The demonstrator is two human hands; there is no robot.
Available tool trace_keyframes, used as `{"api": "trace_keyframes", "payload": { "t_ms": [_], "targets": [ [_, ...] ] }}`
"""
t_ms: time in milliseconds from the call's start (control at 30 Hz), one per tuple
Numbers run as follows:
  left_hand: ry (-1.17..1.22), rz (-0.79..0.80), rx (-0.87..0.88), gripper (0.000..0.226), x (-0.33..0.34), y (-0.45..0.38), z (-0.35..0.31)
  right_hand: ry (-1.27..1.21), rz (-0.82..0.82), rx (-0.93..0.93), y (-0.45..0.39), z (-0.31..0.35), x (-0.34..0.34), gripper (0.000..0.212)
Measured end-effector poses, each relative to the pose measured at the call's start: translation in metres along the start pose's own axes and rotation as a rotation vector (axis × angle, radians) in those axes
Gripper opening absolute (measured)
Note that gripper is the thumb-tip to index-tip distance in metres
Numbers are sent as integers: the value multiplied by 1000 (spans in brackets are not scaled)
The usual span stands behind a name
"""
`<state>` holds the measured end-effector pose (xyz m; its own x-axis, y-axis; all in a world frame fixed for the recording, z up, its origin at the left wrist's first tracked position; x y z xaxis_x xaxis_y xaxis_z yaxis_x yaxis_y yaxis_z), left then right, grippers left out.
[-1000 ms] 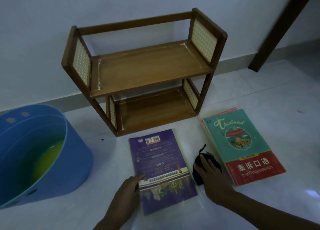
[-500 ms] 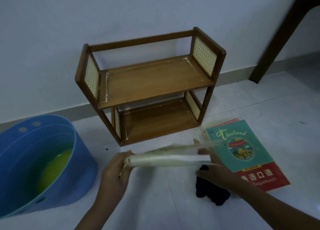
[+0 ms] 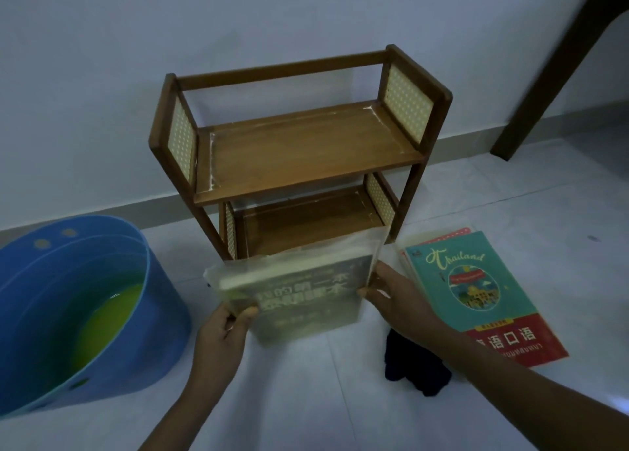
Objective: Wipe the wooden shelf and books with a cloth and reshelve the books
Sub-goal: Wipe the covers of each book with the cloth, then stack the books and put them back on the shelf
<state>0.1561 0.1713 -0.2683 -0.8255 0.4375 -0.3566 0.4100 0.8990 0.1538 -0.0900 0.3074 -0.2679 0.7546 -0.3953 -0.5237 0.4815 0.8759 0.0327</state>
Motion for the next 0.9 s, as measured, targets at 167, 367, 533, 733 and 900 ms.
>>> {"api": "trace_keyframes", "payload": {
  "t_ms": [167, 367, 533, 733, 900],
  "targets": [
    [-9, 94, -53, 7, -1, -3, 10, -14, 3, 41, 16, -4, 3, 13],
    [-263, 232, -364, 31, 23, -20, 63, 40, 47, 211, 10, -51, 50, 14],
    [-640, 306, -367, 38, 37, -36, 102, 87, 301, 311, -1, -73, 71, 43],
    [-1109, 226, -215, 90, 54, -31, 57, 144, 170, 204, 2, -56, 6, 50],
    [-678, 490, 86, 48, 147, -37, -12, 462, -246, 394, -3, -92, -110, 49]
  ]
}}
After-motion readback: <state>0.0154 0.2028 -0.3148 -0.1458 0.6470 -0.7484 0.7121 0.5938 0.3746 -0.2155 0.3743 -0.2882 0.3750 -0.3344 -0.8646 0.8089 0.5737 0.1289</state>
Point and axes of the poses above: each hand's wrist, its own y-axis away from the middle knuckle, its own x-axis out of the palm, z = x × y, the point moved 1 cm from there along -y, towards the middle knuckle, and after that the axes turned 3 degrees about -x, right-handed, at the moved point
